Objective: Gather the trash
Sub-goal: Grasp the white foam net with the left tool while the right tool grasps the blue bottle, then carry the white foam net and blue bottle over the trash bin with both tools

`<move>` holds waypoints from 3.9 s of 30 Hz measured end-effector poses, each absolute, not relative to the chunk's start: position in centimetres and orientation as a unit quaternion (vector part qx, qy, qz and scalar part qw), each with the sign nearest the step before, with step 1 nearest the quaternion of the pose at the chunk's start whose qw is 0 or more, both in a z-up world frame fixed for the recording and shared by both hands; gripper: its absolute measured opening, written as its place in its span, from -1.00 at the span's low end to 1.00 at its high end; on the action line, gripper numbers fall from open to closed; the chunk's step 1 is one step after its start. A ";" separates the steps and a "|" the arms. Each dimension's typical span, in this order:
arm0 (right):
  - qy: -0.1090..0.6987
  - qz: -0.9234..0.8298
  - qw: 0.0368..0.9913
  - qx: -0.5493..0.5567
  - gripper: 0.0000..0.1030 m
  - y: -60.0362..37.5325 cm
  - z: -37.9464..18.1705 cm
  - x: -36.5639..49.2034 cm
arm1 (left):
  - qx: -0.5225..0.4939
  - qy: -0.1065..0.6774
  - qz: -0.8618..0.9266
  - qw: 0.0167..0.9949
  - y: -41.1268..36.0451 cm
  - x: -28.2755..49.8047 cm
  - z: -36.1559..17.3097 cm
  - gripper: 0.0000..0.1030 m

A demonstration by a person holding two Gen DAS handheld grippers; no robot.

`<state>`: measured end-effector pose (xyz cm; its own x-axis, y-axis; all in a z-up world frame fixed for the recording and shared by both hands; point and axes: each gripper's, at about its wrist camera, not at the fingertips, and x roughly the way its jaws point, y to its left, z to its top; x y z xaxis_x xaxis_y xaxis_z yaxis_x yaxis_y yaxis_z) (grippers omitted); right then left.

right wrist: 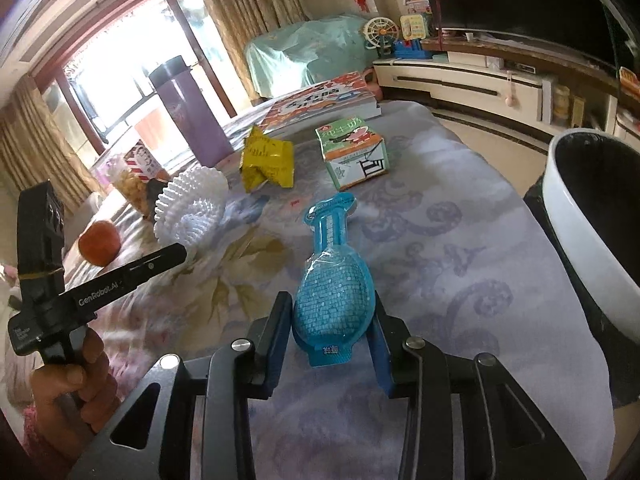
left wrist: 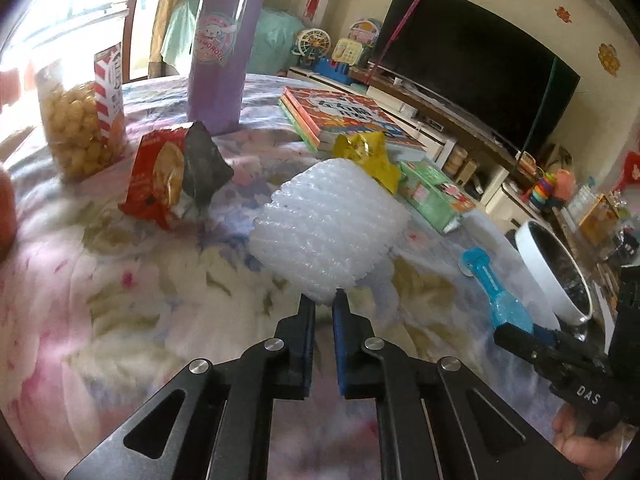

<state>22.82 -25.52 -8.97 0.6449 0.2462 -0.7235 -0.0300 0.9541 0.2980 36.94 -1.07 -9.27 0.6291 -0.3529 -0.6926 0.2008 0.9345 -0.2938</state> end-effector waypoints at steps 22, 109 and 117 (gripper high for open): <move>0.386 0.094 0.908 0.134 -0.29 -30.6 -6.0 15.9 | -0.073 0.399 -0.200 0.892 -7.2 27.9 -7.0 -0.88; 0.332 0.053 0.928 0.159 -0.71 -37.4 -4.0 10.9 | -0.019 0.394 -0.266 0.880 -17.8 28.0 -5.3 -0.88; 0.320 0.041 0.932 0.164 -0.71 -38.9 -3.1 10.8 | -0.006 0.389 -0.277 0.879 -19.7 28.7 -4.7 -0.88</move>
